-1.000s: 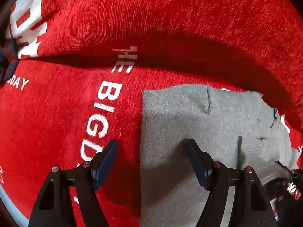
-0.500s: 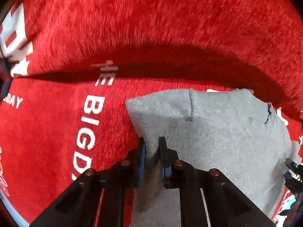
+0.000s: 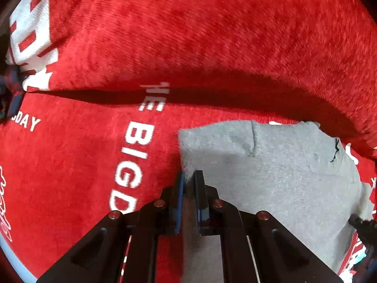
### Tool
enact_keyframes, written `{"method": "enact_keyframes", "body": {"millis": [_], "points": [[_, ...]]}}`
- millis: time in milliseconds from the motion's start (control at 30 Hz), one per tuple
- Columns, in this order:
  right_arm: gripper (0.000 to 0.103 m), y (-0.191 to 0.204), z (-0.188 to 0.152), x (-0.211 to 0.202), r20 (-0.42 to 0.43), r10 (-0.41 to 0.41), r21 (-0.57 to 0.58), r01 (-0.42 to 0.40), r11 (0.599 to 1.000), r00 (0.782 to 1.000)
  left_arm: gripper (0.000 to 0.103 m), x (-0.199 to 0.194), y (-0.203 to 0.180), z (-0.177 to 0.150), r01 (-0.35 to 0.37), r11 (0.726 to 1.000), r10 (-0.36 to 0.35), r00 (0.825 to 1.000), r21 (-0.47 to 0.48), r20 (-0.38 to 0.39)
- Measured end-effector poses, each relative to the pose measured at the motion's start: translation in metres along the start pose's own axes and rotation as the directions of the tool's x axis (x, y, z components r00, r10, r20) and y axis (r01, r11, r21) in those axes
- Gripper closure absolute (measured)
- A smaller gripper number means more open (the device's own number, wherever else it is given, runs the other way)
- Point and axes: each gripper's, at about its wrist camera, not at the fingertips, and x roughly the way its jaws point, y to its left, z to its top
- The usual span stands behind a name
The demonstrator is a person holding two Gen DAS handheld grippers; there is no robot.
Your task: Fold small clothes
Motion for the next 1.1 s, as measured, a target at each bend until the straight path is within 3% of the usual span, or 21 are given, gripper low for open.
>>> {"method": "enact_keyframes", "body": {"millis": [100,167,200,233,367,500,633,700,767,900,967,1033,1100], "points": [[0.089,-0.007,-0.012,-0.010,-0.025,0.011,0.011,-0.011,1.000,1.000,0.092,-0.009,0.018,0.001,0.003,1.000,-0.003,1.000,-0.008,-0.011],[0.068,-0.005,-0.022,-0.011,-0.052,0.062,0.016,-0.061,0.998,0.997,0.092,-0.013,0.028,-0.002,0.044,0.999,-0.045,0.998,-0.029,-0.044],[0.048,-0.001,-0.027,-0.011,-0.066,0.086,0.017,-0.085,0.996,0.994,0.092,-0.015,0.028,-0.011,0.058,0.998,-0.060,0.996,-0.033,-0.061],[0.043,0.007,-0.036,-0.009,-0.083,0.120,0.011,-0.120,0.993,0.989,0.092,-0.013,0.027,-0.017,0.073,0.997,-0.076,0.993,-0.032,-0.085],[0.043,0.041,-0.069,0.009,-0.174,0.225,-0.001,-0.229,0.973,0.959,0.092,-0.014,0.021,-0.040,0.117,0.993,-0.114,0.983,0.010,-0.141],[0.043,0.081,-0.097,0.043,-0.247,0.299,0.015,-0.305,0.952,0.922,0.092,-0.024,0.017,-0.059,0.172,0.985,-0.172,0.972,-0.013,-0.159],[0.043,0.106,-0.106,0.071,-0.224,0.329,0.069,-0.322,0.944,0.917,0.092,-0.043,0.017,-0.064,0.206,0.978,-0.209,0.972,-0.034,-0.104],[0.044,0.111,-0.104,0.076,-0.208,0.339,0.084,-0.328,0.941,0.918,0.092,-0.046,0.008,-0.067,0.180,0.984,-0.179,0.981,0.011,-0.080],[0.049,0.116,-0.104,0.078,-0.217,0.314,0.063,-0.308,0.949,0.924,0.092,-0.031,-0.005,-0.071,0.079,0.992,-0.068,0.991,0.094,-0.112],[0.049,0.117,-0.108,0.067,-0.251,0.353,0.064,-0.348,0.935,0.901,0.092,-0.037,-0.004,-0.081,0.080,0.994,-0.072,0.992,0.073,-0.103],[0.042,0.115,-0.112,0.057,-0.259,0.363,0.053,-0.362,0.931,0.895,0.092,-0.046,0.001,-0.083,0.101,0.994,-0.096,0.990,0.050,-0.108],[0.022,0.113,-0.114,0.051,-0.263,0.351,0.053,-0.349,0.936,0.899,0.092,-0.063,0.004,-0.088,0.138,0.990,-0.134,0.985,0.032,-0.105],[0.022,0.108,-0.115,0.044,-0.255,0.344,0.063,-0.339,0.939,0.904,0.092,-0.078,-0.003,-0.093,0.161,0.986,-0.157,0.984,0.041,-0.089]]}}
